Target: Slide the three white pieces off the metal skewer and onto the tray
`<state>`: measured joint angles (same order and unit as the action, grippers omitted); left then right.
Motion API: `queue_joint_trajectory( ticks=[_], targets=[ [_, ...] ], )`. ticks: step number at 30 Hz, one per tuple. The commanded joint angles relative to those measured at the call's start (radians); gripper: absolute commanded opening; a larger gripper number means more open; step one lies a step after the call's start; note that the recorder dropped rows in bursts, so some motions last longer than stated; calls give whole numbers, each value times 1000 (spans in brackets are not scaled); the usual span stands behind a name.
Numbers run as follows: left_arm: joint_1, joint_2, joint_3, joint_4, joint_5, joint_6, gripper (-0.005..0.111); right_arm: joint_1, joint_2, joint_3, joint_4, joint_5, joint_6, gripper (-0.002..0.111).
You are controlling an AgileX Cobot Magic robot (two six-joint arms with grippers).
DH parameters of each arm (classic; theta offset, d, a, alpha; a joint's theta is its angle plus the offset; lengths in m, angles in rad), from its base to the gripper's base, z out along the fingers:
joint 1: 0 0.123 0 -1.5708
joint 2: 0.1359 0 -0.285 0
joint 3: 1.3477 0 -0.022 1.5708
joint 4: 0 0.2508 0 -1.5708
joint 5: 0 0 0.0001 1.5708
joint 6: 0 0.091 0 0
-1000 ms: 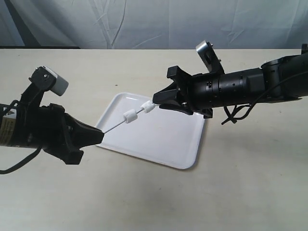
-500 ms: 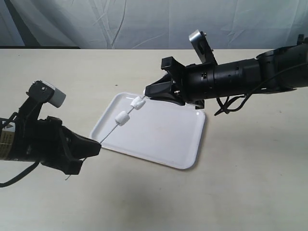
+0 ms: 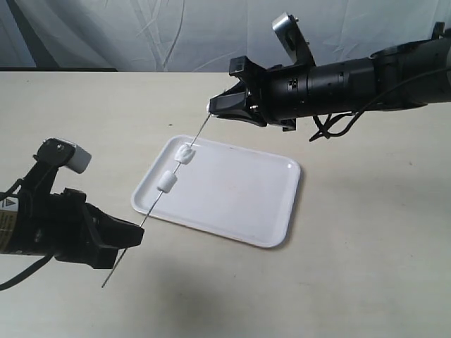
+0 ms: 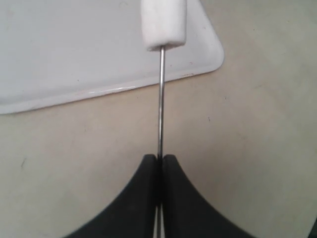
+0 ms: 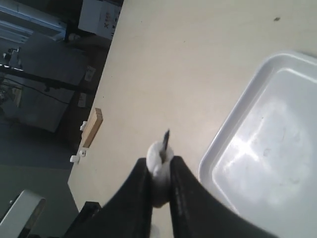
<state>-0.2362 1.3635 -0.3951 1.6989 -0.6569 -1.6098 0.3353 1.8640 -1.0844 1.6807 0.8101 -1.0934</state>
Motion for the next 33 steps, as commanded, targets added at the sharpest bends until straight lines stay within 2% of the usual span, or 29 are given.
queue_joint_trajectory(
  ticks=[1, 12, 15, 18, 21, 23, 29, 33],
  targets=[
    [-5, -2, 28, 46, 1, -14, 0, -26, -5, -41, 64, -103, -3, 8],
    [-5, -2, 28, 46, 5, -32, 0, -125, -9, -68, 64, -62, 1, 8],
    [-5, -2, 26, 46, 34, -32, 0, -125, -7, -68, -91, -76, 78, 8],
    [-5, -2, 24, 0, 77, -32, 0, -100, 4, -64, -295, -72, 173, 8],
    [-5, -2, 8, -10, 98, -30, 0, -59, 29, -38, -401, -76, 220, 8],
    [-5, -2, -7, -5, 82, -32, 0, -32, 51, -19, -403, -84, 220, 10],
    [-5, -2, -18, 28, 55, -76, 0, 33, 117, -14, -373, -100, 220, 30],
    [-5, -2, -18, 46, 103, -121, 0, 62, 130, -14, -369, -106, 217, 32]
  ],
)
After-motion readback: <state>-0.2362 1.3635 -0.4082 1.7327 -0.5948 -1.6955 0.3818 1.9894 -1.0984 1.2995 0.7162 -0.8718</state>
